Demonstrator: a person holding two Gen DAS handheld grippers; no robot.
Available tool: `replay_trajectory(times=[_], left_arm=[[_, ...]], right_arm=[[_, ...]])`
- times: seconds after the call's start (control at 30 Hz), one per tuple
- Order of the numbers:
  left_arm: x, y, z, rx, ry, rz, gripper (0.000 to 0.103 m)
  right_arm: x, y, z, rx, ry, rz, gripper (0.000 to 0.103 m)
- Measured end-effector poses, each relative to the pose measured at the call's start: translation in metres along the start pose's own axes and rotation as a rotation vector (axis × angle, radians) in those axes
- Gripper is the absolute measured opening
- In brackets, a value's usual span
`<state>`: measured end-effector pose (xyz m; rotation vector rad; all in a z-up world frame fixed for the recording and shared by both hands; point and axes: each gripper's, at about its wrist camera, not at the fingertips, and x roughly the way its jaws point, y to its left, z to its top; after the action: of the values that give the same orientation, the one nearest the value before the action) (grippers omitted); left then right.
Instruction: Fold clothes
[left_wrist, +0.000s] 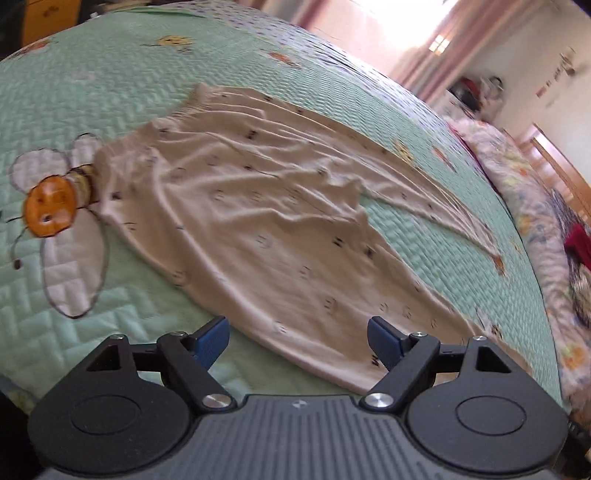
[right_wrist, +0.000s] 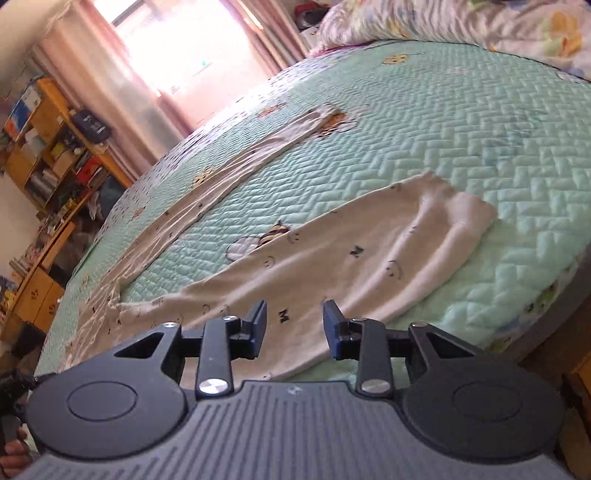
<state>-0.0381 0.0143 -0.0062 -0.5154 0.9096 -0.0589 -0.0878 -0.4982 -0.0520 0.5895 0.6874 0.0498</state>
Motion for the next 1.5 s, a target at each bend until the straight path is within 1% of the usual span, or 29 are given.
replay_trajectory(times=[0.03, 0.1, 0.27, 0.37, 0.47, 0.57, 0.63, 0.7, 0.8, 0.9, 0.93, 0.97, 1.0, 1.07, 1.13, 1.23, 1.27, 1.33, 1.5], left_arm=[[-0.002, 0.006, 0.003, -0.022, -0.004, 0.005, 0.084], [-0.004, 0.013, 0.007, -0.047, -0.009, 0.01, 0.084], [-0.006, 0.02, 0.017, -0.053, -0.033, 0.031, 0.084], [-0.005, 0.023, 0.026, -0.058, -0.041, 0.034, 0.084], [-0.003, 0.026, 0.036, -0.063, -0.05, 0.038, 0.084], [-0.005, 0.029, 0.053, -0.072, -0.086, 0.05, 0.083], [-0.005, 0.031, 0.065, -0.076, -0.101, 0.054, 0.083], [-0.004, 0.032, 0.078, -0.078, -0.109, 0.056, 0.083], [0.002, 0.034, 0.097, -0.09, -0.107, 0.062, 0.082], [0.007, 0.036, 0.114, -0.098, -0.113, 0.063, 0.082], [0.009, 0.035, 0.118, -0.091, -0.114, 0.053, 0.082], [0.011, 0.033, 0.121, -0.083, -0.115, 0.045, 0.082], [0.014, 0.031, 0.125, -0.071, -0.11, 0.047, 0.082], [0.024, 0.026, 0.129, -0.039, -0.093, 0.076, 0.083], [0.034, 0.022, 0.133, -0.006, -0.076, 0.11, 0.083], [0.042, 0.023, 0.135, 0.022, -0.077, 0.124, 0.083], [0.045, 0.025, 0.135, 0.02, -0.077, 0.122, 0.083], [0.049, 0.034, 0.136, -0.016, -0.065, 0.105, 0.083], [0.059, 0.052, 0.129, -0.068, -0.043, 0.054, 0.083]], right_arm=[[0.004, 0.003, -0.001, 0.003, 0.009, 0.014, 0.043], [0.012, 0.01, -0.003, 0.008, 0.023, 0.039, 0.05], [0.022, 0.019, -0.002, -0.02, 0.031, 0.054, 0.051], [0.028, 0.016, 0.006, -0.002, 0.03, 0.054, 0.051], [0.035, 0.019, 0.015, -0.018, 0.024, 0.062, 0.051], [0.044, 0.027, 0.024, -0.041, 0.021, 0.068, 0.051], [0.053, 0.035, 0.03, -0.053, 0.029, 0.092, 0.051], [0.064, 0.051, 0.037, -0.098, 0.042, 0.123, 0.051], [0.083, 0.087, 0.047, -0.208, 0.068, 0.206, 0.051], [0.103, 0.136, 0.056, -0.361, 0.077, 0.283, 0.051], [0.11, 0.154, 0.059, -0.425, 0.074, 0.306, 0.051], [0.118, 0.173, 0.061, -0.502, 0.066, 0.325, 0.053], [0.128, 0.192, 0.064, -0.573, 0.055, 0.34, 0.057], [0.148, 0.23, 0.069, -0.707, 0.03, 0.368, 0.064], [0.175, 0.267, 0.077, -0.807, 0.015, 0.399, 0.065], [0.225, 0.316, 0.091, -0.905, 0.042, 0.429, 0.065], [0.242, 0.33, 0.094, -0.929, 0.059, 0.436, 0.065], [0.274, 0.358, 0.096, -0.971, 0.08, 0.455, 0.065], [0.336, 0.414, 0.074, -1.134, 0.112, 0.508, 0.065]])
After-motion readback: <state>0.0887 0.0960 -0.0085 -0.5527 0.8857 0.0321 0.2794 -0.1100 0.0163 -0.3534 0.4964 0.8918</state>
